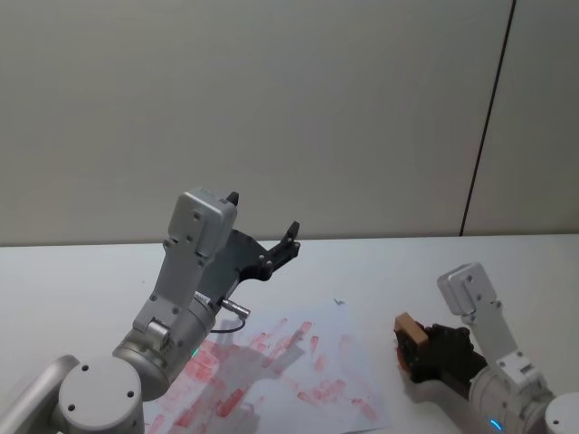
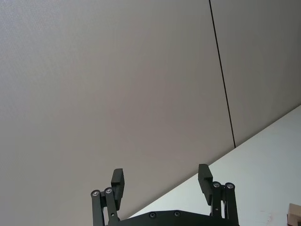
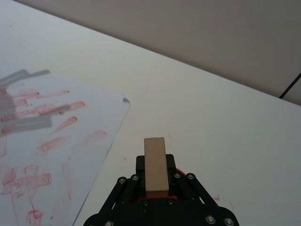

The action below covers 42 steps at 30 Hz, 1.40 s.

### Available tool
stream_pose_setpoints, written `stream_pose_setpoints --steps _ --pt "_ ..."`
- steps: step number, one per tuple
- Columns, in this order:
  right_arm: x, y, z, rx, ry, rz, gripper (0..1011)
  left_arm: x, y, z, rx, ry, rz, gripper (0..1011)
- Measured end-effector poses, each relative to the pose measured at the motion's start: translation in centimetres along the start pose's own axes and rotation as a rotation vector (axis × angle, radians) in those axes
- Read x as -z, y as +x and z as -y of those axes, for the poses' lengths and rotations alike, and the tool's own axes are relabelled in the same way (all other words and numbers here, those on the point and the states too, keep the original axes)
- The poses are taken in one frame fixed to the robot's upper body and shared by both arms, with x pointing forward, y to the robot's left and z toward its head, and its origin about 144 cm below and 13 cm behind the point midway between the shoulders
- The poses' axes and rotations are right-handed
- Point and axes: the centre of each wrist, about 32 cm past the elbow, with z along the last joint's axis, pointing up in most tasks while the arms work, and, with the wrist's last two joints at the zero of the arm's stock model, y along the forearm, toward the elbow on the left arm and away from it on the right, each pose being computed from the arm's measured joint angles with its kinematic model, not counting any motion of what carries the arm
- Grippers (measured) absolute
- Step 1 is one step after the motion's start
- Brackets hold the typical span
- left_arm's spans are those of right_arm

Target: Use the one hand to pick up the stamp and affix it onto the A4 paper.

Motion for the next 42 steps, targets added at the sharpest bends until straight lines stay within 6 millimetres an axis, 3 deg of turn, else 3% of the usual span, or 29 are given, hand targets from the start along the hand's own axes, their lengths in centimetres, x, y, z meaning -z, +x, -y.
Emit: stream_pose_setpoints --steps 14,26,42 --pt "-3.1 -0.6 -0.2 -0.086 0.166 -0.030 220 0.0 0.0 0.0 0.000 0.000 0.000 1001" --pt "-6.2 -2.9 -1.3 -0.251 0.211 -0.083 221 0.0 0.0 0.0 0.000 0.000 0.000 1002" --pt "-6.0 -5.8 -3.1 -0.340 0.068 -0.082 221 0.0 0.0 0.0 0.000 0.000 0.000 1002"
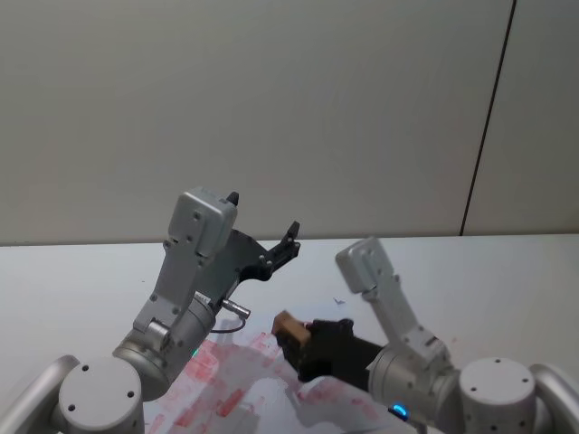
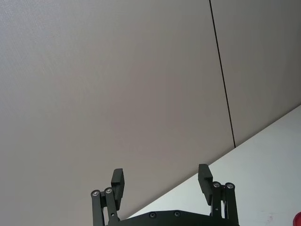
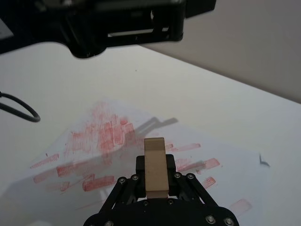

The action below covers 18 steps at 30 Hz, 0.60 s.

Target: Use the one hand to pick up the stamp and affix it onto the A4 paper.

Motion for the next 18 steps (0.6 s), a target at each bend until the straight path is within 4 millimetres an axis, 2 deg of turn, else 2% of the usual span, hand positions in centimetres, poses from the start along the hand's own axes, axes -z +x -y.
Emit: stream_pose_setpoints --steps 18 --pt "2.1 -0.8 -1.4 -0.009 -0.124 0.027 220 0.0 0.0 0.0 0.000 0.000 0.000 1001"
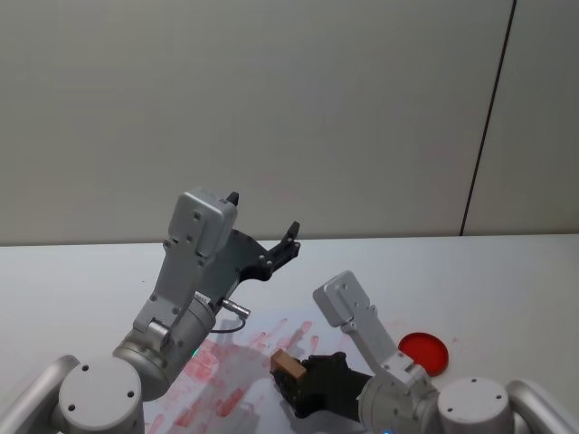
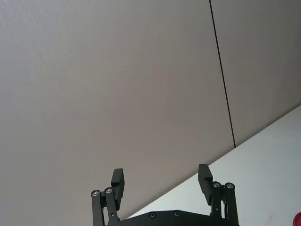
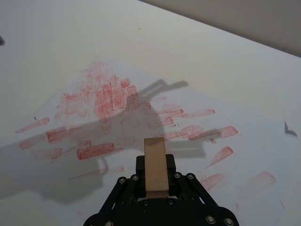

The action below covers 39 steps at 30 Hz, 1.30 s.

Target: Use the one hand to pick up the stamp and affix it onto the A4 paper.

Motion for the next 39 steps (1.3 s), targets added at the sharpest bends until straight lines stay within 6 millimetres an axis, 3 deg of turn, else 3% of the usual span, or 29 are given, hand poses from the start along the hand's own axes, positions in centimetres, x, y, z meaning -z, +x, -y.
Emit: stream_pose_setpoints --steps 26,39 --pt "1.0 0.4 0.1 0.020 -0.015 0.001 220 0.0 0.0 0.0 0.000 0.000 0.000 1001" --pt "-1.6 1.2 3.1 0.073 0.140 -0.062 220 0.0 0.0 0.0 0.000 0.000 0.000 1002"
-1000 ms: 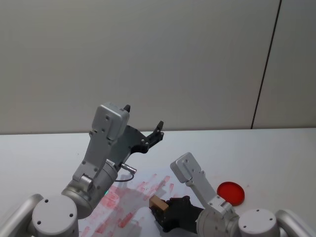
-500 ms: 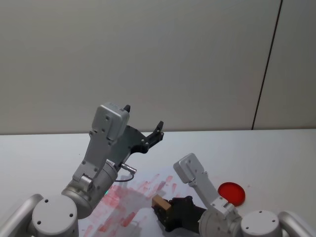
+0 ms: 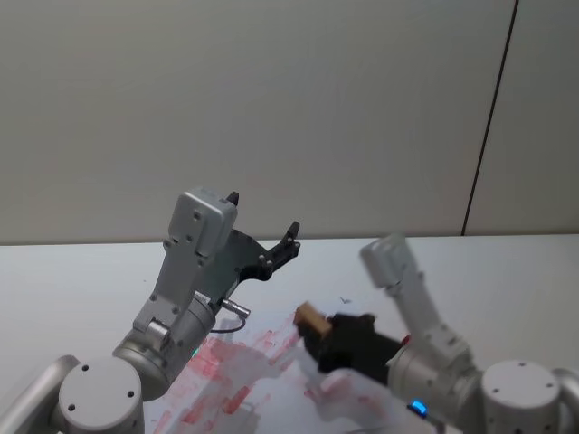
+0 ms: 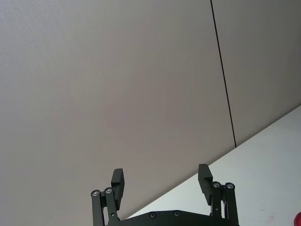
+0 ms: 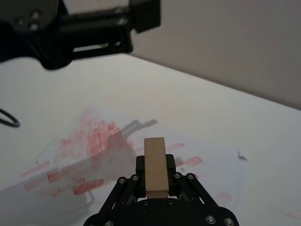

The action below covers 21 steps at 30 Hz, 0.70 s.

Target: Use the one hand to pick up the stamp and affix it onto the A4 paper.

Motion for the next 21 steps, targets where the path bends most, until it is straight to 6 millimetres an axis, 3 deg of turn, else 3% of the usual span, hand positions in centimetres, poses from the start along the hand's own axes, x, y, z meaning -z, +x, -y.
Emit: stream_pose_setpoints --steps 9,21 --pt "-1.3 1.9 3.0 0.091 0.053 -0.036 221 0.0 0.0 0.0 0.000 0.000 0.000 1001" --pt "-0.7 4.2 5.6 0.187 0.008 -0.028 221 0.0 0.0 0.0 0.000 0.000 0.000 1001"
